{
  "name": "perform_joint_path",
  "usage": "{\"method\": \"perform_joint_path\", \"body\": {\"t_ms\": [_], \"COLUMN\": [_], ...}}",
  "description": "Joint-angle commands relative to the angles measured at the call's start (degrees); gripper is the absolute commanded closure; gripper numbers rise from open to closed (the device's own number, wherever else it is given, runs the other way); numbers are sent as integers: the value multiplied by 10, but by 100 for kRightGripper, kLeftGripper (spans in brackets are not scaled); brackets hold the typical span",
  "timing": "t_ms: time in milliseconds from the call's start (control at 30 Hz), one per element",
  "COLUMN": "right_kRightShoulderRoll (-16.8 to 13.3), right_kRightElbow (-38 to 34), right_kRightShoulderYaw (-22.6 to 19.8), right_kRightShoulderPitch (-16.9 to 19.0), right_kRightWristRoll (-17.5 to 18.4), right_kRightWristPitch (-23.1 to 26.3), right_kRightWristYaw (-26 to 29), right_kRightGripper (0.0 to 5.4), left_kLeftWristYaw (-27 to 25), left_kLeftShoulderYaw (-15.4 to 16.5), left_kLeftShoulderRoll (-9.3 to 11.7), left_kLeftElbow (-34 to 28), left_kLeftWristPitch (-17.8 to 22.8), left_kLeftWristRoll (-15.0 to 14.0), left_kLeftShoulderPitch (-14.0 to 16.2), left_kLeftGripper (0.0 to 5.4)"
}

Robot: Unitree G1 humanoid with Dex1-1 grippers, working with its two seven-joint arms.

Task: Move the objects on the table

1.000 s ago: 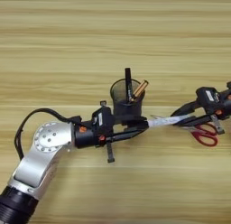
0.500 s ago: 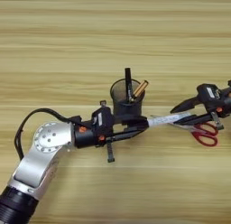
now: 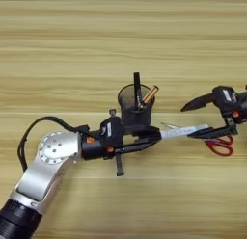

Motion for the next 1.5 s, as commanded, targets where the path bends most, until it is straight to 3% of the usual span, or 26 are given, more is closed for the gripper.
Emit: {"method": "perform_joint_path", "body": {"t_ms": [33,300,533,667,867,1133,1333,1500], "right_kRightShoulderRoll": [-6,-7,6,19,35,41,43,46], "right_kRightElbow": [-50,-112,-118,-115,-122,-134,-140,-144], "right_kRightShoulderYaw": [-34,-89,-117,-128,-138,-148,-151,-153], "right_kRightShoulderPitch": [-17,-28,-45,-58,-68,-69,-67,-66], "right_kRightWristRoll": [76,220,265,275,285,297,299,300], "right_kRightWristPitch": [57,185,225,230,232,236,234,233], "right_kRightWristYaw": [12,8,-22,-48,-79,-103,-109,-115], "right_kRightGripper": [155,74,8,0,0,0,0,0], "left_kLeftWristYaw": [-15,-17,-18,-20,4,58,81,75], "left_kLeftShoulderYaw": [-10,-8,-15,-27,-52,-54,-55,-61], "left_kLeftShoulderRoll": [7,6,6,1,-13,-41,-47,-46], "left_kLeftElbow": [2,7,16,25,67,138,169,171], "left_kLeftWristPitch": [-4,-3,-5,9,27,45,45,40], "left_kLeftWristRoll": [7,8,18,23,66,117,144,149], "left_kLeftShoulderPitch": [4,2,3,3,-12,-42,-52,-49], "left_kLeftGripper": [477,477,477,477,477,477,477,477]}}
